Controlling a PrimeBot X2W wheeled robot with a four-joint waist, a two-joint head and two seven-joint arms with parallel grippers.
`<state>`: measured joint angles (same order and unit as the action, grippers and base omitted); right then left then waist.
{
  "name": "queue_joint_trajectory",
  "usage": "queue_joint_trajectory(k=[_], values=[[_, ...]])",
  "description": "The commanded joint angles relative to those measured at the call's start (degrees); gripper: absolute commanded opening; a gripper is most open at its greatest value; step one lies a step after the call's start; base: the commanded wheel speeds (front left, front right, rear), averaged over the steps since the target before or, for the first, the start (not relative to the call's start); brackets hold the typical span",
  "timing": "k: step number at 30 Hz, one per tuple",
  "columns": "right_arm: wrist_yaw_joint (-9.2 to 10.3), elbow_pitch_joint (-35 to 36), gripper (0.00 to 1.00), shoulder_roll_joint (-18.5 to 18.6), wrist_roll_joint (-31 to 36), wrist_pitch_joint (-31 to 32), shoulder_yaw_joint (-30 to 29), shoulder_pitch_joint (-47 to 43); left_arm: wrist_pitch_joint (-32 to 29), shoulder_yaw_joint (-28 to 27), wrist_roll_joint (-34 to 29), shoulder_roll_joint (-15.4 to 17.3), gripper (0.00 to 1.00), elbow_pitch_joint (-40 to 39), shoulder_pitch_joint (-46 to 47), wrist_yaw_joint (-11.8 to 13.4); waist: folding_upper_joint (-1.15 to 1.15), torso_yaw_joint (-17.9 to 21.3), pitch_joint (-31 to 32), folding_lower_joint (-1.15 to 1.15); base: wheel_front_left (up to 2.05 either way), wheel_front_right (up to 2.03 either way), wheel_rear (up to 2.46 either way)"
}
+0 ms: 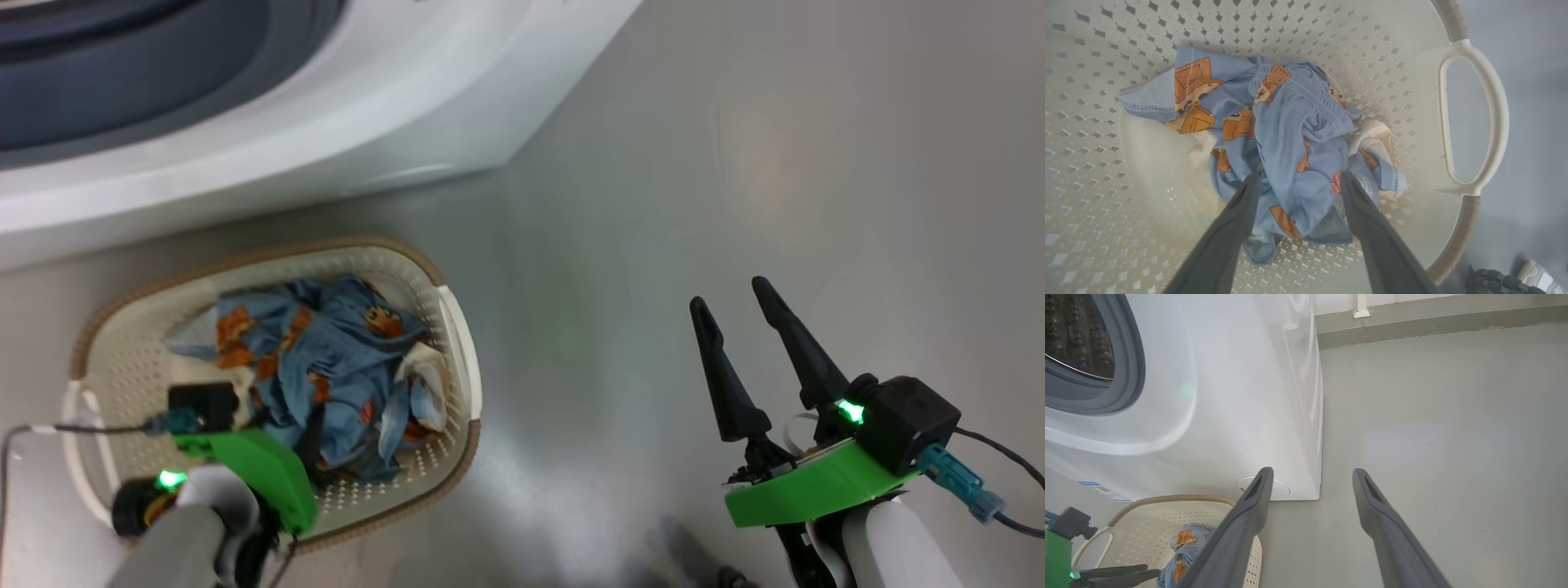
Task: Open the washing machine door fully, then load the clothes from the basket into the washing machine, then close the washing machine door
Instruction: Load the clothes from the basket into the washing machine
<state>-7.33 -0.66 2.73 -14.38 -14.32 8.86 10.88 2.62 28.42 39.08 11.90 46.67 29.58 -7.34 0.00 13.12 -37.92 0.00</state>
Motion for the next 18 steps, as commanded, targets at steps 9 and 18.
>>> queue_joint_trajectory(k=[9, 18], values=[[-0.16, 3.7, 1.0, 0.15, -1.17, -0.68, 0.65, 0.18, 2.13, 2.38, 4.37, 4.22, 1.0, 2.77, 6.87, -0.14, 0.0, 2.15, -8.24, 0.0, 0.0, 0.0, 0.0], [-0.16, 4.81, 1.0, 0.15, -0.74, -0.68, -0.22, 0.76, 3.35, 6.27, 8.04, 5.08, 1.0, 5.94, 10.92, -0.14, 0.0, 2.1, -10.16, 0.0, 0.0, 0.0, 0.0]])
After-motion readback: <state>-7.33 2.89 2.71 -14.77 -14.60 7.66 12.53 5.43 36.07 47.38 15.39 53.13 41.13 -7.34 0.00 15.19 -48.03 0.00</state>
